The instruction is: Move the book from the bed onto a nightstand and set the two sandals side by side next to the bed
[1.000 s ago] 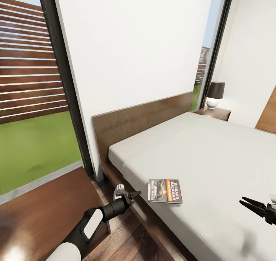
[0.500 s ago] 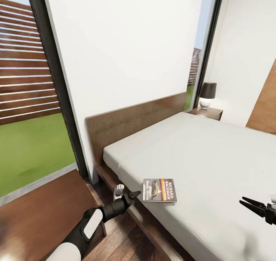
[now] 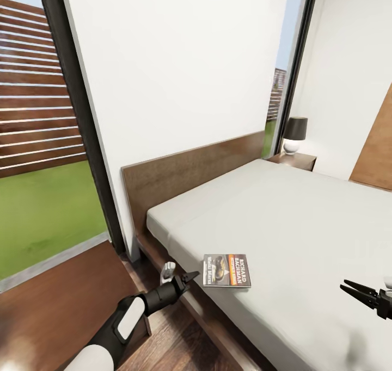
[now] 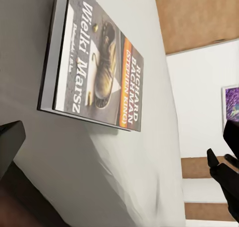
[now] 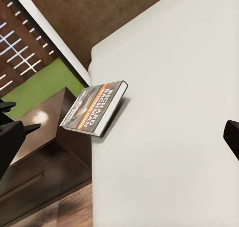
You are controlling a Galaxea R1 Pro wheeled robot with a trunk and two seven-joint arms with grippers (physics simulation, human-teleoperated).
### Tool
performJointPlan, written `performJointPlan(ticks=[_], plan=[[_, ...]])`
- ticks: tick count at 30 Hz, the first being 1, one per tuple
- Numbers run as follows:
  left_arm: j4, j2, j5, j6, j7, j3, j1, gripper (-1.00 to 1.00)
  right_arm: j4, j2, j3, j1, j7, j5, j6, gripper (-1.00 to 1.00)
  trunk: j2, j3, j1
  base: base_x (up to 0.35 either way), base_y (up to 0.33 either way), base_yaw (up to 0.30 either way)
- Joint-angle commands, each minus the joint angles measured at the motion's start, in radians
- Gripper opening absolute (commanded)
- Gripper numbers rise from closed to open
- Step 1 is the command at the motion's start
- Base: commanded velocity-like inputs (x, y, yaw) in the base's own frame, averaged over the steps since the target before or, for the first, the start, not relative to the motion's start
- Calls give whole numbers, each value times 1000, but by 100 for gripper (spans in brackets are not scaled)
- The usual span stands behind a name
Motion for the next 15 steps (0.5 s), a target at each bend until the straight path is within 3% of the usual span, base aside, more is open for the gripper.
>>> performJointPlan(ticks=[1, 6, 15], plan=[[0, 0, 6, 7, -3, 1, 0, 100, 0, 0, 0, -1, 3, -3, 11, 100, 0, -1, 0, 0, 0, 0], [2, 17, 7, 8, -71, 4, 0, 100, 0, 0, 0, -1, 3, -3, 10, 100, 0, -1, 0, 0, 0, 0], [3, 22, 7, 8, -80, 4, 0, 100, 0, 0, 0, -1, 3, -3, 10, 100, 0, -1, 0, 0, 0, 0]])
